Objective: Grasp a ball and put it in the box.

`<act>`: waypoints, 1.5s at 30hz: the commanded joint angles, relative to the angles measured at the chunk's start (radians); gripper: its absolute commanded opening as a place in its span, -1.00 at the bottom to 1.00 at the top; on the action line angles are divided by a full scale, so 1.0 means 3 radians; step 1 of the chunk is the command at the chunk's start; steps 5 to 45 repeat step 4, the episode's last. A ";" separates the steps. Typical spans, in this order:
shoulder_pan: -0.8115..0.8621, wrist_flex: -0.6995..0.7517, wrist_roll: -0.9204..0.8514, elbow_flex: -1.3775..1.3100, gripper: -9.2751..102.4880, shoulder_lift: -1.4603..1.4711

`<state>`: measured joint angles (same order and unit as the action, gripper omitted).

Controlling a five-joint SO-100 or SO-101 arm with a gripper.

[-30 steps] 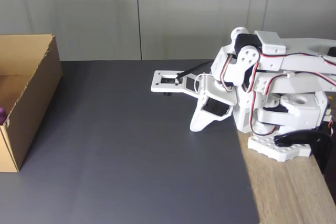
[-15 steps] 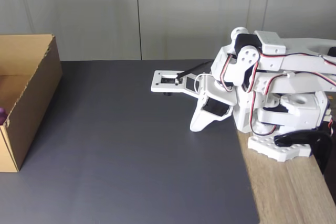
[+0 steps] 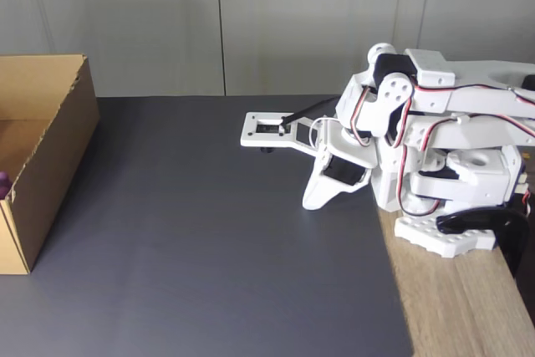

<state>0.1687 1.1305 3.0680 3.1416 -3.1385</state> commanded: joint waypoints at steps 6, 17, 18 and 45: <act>0.0026 0.0005 -0.0015 0.0015 -0.83 0.0026; 0.0026 0.0005 -0.0015 0.0015 -0.83 0.0026; 0.0026 0.0005 -0.0015 0.0015 -0.83 0.0026; 0.0026 0.0005 -0.0015 0.0015 -0.83 0.0026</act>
